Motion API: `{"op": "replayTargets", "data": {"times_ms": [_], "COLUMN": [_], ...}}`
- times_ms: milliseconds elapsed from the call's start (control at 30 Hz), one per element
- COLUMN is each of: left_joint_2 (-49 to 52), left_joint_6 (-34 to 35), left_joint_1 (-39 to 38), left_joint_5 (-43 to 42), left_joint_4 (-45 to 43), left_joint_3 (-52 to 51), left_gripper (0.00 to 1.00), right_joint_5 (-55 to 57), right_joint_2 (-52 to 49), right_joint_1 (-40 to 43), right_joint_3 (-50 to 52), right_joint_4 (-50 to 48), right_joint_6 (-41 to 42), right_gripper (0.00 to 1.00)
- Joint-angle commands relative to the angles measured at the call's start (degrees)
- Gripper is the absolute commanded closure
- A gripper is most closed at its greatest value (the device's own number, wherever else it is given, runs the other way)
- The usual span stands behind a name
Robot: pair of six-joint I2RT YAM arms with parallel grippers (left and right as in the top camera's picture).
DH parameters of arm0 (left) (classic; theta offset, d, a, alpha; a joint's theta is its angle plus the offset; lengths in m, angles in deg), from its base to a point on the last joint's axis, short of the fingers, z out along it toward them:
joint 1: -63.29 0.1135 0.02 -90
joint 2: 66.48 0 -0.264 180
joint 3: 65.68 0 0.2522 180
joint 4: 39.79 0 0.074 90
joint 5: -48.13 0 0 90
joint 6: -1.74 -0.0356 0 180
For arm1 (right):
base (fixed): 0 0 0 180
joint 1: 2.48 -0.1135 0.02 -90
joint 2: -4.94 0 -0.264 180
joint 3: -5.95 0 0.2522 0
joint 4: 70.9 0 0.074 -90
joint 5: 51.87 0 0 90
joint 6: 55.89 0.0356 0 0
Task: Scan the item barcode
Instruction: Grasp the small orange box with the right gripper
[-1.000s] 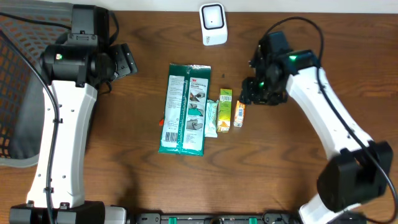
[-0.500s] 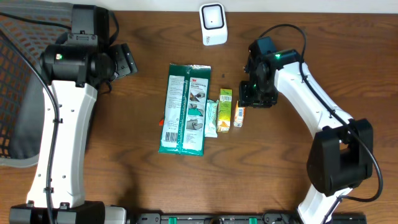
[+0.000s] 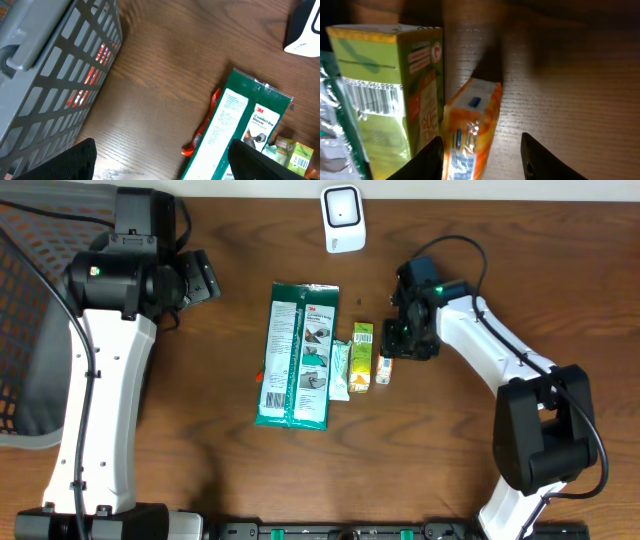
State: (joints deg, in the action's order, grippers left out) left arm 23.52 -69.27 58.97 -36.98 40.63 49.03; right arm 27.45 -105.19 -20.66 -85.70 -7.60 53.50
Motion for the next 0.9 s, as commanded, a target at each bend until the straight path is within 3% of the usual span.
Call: {"op": "replayTargets", "data": {"times_ms": [0, 133, 267, 533, 867], "left_joint_2": [0.20, 0.17, 0.20, 0.20, 0.20], "left_joint_6": [-0.96, -0.96, -0.96, -0.96, -0.96], "left_joint_1": [0.17, 0.17, 0.17, 0.17, 0.17], "left_joint_5": [0.74, 0.74, 0.74, 0.74, 0.74], "left_joint_4": [0.15, 0.15, 0.15, 0.15, 0.15], "left_joint_3": [0.28, 0.28, 0.28, 0.28, 0.28], "left_gripper": [0.15, 0.16, 0.15, 0.15, 0.16], "right_joint_5": [0.15, 0.13, 0.17, 2.91, 3.63], "right_joint_2": [-0.39, -0.39, -0.42, -0.42, -0.39], "right_joint_1": [-1.86, -2.19, -2.19, -2.19, -2.08], "right_joint_3": [1.64, 1.90, 1.95, 1.99, 1.97], "right_joint_4": [-1.51, -1.97, -1.92, -1.97, -1.86], "right_joint_6": [0.98, 0.98, 0.96, 0.98, 0.63], "right_gripper": [0.55, 0.57, 0.66, 0.66, 0.76]}}
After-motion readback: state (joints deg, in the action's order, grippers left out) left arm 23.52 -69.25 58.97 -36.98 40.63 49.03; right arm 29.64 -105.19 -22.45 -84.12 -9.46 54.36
